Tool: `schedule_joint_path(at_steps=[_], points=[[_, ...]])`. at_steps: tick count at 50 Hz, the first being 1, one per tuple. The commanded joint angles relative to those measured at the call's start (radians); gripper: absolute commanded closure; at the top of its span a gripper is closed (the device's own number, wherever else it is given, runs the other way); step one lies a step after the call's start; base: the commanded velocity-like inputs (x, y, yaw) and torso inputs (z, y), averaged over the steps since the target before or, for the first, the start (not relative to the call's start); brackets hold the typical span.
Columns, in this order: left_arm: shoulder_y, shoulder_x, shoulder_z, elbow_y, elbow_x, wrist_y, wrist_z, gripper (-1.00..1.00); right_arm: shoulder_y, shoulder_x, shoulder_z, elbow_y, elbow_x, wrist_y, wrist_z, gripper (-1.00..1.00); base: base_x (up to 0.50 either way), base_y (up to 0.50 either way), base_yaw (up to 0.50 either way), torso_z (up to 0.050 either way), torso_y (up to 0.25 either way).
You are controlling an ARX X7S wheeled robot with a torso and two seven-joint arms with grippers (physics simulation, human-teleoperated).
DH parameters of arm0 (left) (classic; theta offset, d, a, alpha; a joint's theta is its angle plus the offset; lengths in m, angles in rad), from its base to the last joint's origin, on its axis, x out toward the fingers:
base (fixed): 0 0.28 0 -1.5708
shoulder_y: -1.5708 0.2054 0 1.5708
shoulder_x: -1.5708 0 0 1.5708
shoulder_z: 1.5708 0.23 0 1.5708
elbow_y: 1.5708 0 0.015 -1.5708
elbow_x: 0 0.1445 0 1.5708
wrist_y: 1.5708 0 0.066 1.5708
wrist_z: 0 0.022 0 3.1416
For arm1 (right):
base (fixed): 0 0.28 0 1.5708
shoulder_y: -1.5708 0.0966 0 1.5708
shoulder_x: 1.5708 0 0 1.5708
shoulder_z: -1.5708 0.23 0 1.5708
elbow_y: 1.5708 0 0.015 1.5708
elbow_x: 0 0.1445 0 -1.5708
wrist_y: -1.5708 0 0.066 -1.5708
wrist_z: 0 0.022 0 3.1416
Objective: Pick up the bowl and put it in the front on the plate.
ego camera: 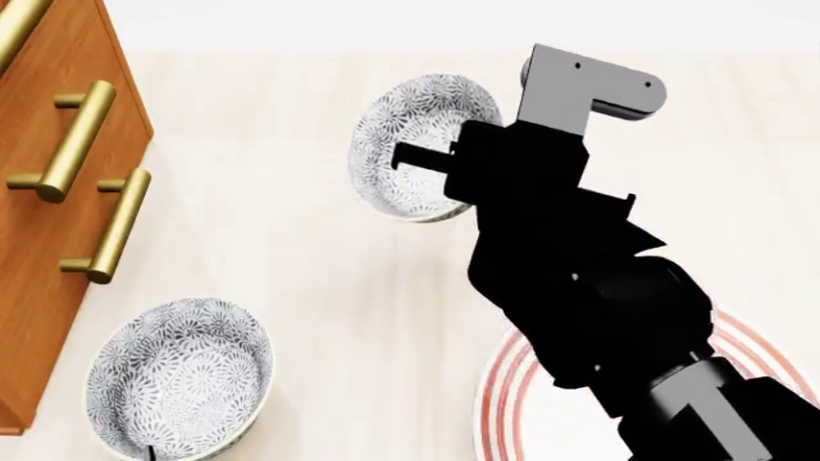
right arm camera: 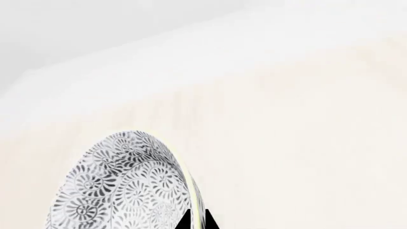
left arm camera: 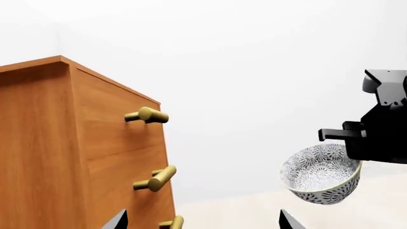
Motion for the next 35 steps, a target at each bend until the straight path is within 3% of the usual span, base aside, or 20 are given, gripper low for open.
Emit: schedule_joint_path(at_steps=[1,10,23,35], points=[[-0.004,0.017,-0.007,-0.013,0.019,0.019,0.016,-1.0,0.02,0.169,0.076,-0.203,-0.015,0.007,0.037,1.0,0.0,0.0,0.0,0.0,0.0],[-0.012,0.022,0.009,-0.038,0.011,0.019,0.02,-1.0,-0.052,0.408,0.118,-0.495,0.035,0.017,0.072,1.0,0.0,0.0,0.0,0.0,0.0],[-0.021,0.025,0.019,-0.051,0.007,0.004,0.023,-1.0,-0.165,0.685,0.159,-0.752,0.057,-0.023,0.028,1.0,0.0,0.0,0.0,0.0,0.0],[-0.028,0.023,0.023,-0.051,0.0,-0.014,0.028,-1.0,-0.363,0.93,0.208,-0.961,0.068,-0.238,-0.101,1.0,0.0,0.0,0.0,0.0,0.0]])
